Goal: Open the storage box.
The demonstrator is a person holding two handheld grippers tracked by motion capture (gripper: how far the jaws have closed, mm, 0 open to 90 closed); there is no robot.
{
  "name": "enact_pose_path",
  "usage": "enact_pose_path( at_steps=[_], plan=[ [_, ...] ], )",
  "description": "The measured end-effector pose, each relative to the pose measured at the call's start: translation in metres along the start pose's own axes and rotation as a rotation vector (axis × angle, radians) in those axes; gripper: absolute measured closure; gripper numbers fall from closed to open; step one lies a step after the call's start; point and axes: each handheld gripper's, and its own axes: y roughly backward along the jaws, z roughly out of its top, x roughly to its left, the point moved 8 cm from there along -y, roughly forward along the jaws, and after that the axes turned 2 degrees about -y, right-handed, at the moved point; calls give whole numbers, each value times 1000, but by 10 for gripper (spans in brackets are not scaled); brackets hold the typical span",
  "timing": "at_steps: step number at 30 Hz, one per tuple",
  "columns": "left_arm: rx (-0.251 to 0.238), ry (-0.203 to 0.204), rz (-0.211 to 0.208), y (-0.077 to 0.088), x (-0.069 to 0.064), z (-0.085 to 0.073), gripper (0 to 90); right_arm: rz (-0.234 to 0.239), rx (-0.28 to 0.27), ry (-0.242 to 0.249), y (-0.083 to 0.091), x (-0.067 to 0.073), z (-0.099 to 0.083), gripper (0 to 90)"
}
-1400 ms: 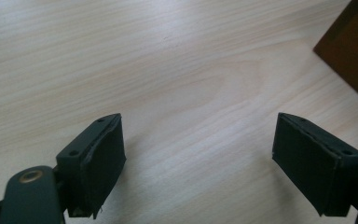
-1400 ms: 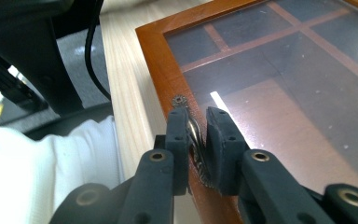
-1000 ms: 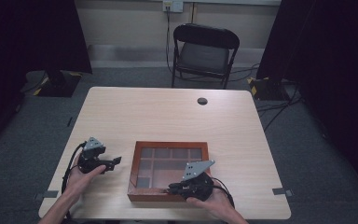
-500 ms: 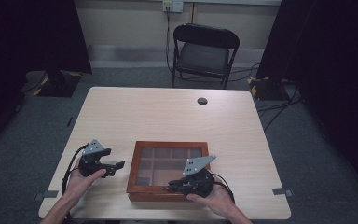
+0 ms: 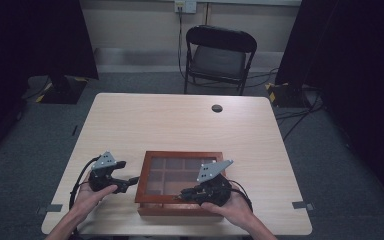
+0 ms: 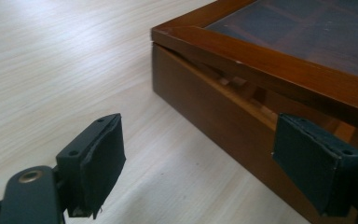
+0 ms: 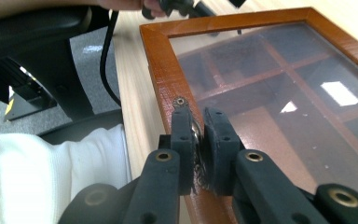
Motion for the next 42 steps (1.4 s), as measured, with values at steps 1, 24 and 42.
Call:
enact_pose_path(
  at_steps=[1, 24, 42],
  plan=[
    [-4, -1, -10, 0, -2, 1, 162, 4, -6, -2, 2, 0, 2, 833],
    [-49, -57, -85, -7, -24, 10, 195, -27, -61, -19, 8, -2, 6, 816],
    [-123, -12, -82, 3, -24, 22, 220, -168, -148, -89, 42, -22, 2, 296]
  ],
)
